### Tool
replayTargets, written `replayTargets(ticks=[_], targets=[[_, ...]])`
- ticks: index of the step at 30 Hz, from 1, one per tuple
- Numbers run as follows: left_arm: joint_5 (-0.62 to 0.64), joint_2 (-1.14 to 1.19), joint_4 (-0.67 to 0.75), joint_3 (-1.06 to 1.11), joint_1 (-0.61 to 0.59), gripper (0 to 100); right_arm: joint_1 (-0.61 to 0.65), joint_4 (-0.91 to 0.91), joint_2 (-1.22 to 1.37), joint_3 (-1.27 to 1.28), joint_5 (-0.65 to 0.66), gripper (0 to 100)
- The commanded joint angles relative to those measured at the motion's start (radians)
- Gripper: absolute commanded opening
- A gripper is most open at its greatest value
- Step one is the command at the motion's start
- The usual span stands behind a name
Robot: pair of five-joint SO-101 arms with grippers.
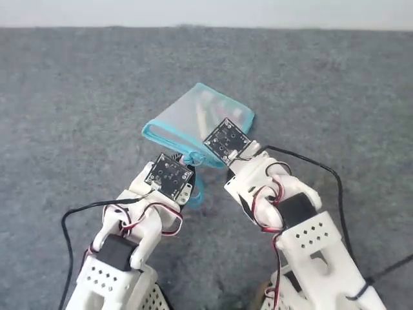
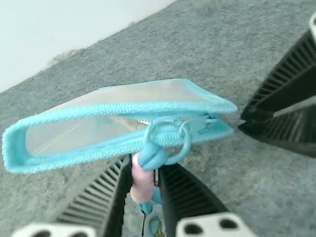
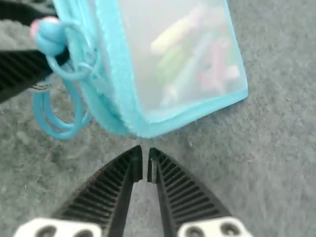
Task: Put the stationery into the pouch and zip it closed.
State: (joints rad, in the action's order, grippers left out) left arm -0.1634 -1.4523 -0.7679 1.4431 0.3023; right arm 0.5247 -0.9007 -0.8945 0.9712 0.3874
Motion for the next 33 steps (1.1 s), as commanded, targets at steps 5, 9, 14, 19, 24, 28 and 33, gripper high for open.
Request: replayTargets(ticks=[5, 9, 14, 19, 24, 28, 33], targets=[[-0.006, 0.009, 0.041, -0.013, -0.002, 1, 0.122, 0.036, -0.226, 0.097, 0.008, 6.0], [-0.006, 0.009, 0.041, -0.013, -0.002, 1, 0.142, 0.073, -0.401, 0.206, 0.008, 17.6], [-0.006, 0.009, 0.041, -0.015, 0.003, 1, 0.145, 0.139, -0.464, 0.261, 0.009, 18.8], [-0.006, 0.006, 0.041, -0.015, 0.005, 1, 0.145, 0.226, -0.406, 0.262, 0.014, 18.8], [-0.006, 0.006, 0.04, -0.016, 0.006, 1, 0.145, 0.338, -0.292, 0.262, 0.029, 18.8], [-0.006, 0.006, 0.037, -0.016, 0.003, 1, 0.143, 0.394, -0.168, 0.258, 0.106, 18.7], [-0.006, 0.006, 0.037, -0.016, 0.002, 1, 0.122, 0.492, -0.082, 0.258, 0.104, 18.7]])
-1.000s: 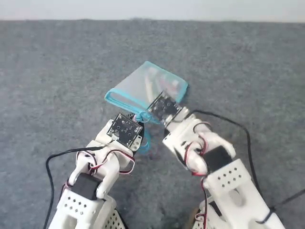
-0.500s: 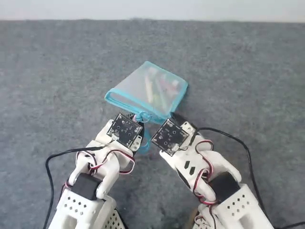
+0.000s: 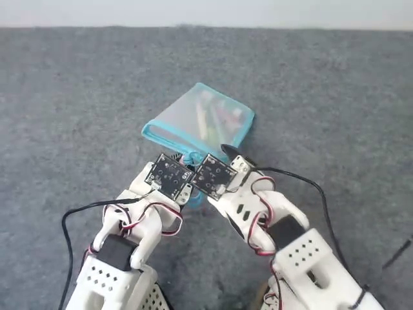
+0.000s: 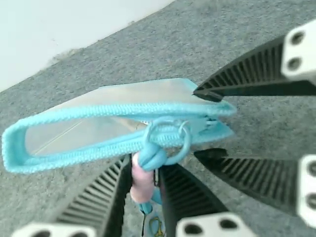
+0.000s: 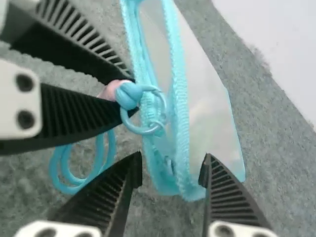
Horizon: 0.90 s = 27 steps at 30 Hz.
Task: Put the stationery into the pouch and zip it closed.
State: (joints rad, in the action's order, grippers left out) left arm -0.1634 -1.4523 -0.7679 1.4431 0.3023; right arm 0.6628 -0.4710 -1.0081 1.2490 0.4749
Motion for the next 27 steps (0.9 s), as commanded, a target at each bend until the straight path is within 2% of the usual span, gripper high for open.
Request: replayTargets(ticks=[1, 6, 11, 16, 19, 27], targets=[[-0.006, 0.006, 0.037, -0.016, 0.005, 1, -0.022, 0.077, 0.041, -0.02, 0.017, 18.6], [-0.006, 0.006, 0.037, -0.016, 0.006, 1, -0.065, 0.139, 0.062, -0.02, 0.017, 17.0], [-0.006, 0.006, 0.037, -0.016, 0.006, 1, -0.085, 0.171, 0.062, -0.018, 0.02, 0.5], [-0.005, 0.006, 0.037, -0.015, -0.002, 1, -0.087, 0.16, 0.062, -0.009, 0.029, 0.8], [-0.003, 0.005, 0.038, -0.015, -0.005, 1, -0.096, 0.119, 0.062, -0.002, 0.092, 0.8], [-0.003, 0.005, 0.075, -0.019, -0.127, 1, -0.171, 0.104, 0.064, 0.021, 0.106, 0.8]])
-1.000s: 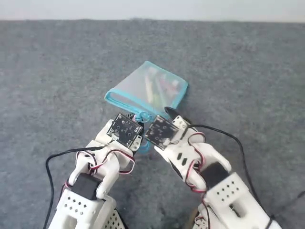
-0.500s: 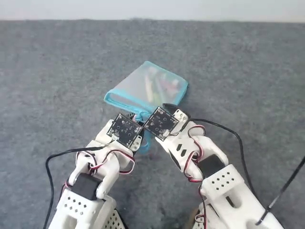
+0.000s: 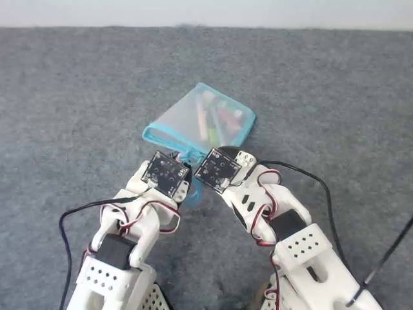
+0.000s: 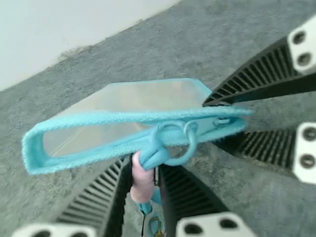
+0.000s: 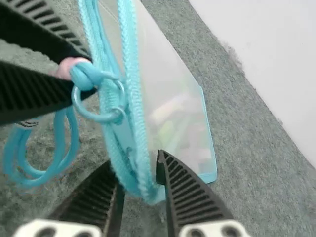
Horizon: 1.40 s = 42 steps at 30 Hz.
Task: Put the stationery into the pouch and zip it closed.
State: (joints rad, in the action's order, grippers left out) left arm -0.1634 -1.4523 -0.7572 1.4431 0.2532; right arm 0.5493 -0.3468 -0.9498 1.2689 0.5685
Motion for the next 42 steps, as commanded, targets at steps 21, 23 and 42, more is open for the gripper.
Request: replayTargets(ticks=[21, 23, 42], targets=[[0.0, 0.005, 0.109, -0.018, -0.279, 1, -0.151, -0.081, 0.005, 0.002, 0.017, 0.8], [0.0, 0.005, 0.112, -0.016, -0.29, 1, -0.189, -0.081, 0.005, 0.002, 0.017, 0.8], [0.0, 0.005, 0.106, 0.004, -0.292, 1, -0.398, -0.082, 0.005, 0.068, 0.015, 0.8]])
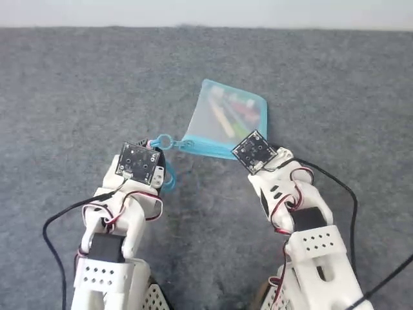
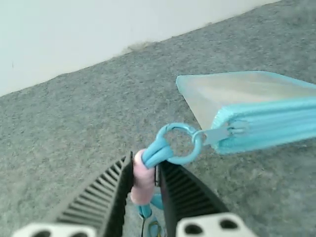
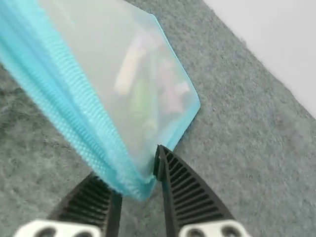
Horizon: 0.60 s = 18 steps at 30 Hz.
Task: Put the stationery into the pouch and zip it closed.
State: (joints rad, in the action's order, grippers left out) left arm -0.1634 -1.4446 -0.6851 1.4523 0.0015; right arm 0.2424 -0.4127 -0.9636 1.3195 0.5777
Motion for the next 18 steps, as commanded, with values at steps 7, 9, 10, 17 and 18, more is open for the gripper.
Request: replayTargets(ticks=[7, 9, 10, 17, 18], targets=[[-0.005, -0.003, 0.038, 0.039, 0.054, 1, -0.016, -0.208, 0.008, 0.002, 0.003, 1.3], [-0.006, -0.003, 0.038, 0.05, 0.094, 1, 0.024, -0.321, 0.008, -0.046, -0.012, 1.3], [-0.006, -0.003, 0.038, 0.053, 0.109, 1, 0.036, -0.372, 0.008, -0.075, -0.041, 1.3], [-0.002, -0.003, 0.032, 0.059, 0.137, 19, 0.05, -0.582, 0.008, -0.216, -0.152, 12.1], [-0.002, -0.003, 0.032, 0.061, 0.137, 20, 0.05, -0.591, 0.008, -0.221, -0.152, 14.5]])
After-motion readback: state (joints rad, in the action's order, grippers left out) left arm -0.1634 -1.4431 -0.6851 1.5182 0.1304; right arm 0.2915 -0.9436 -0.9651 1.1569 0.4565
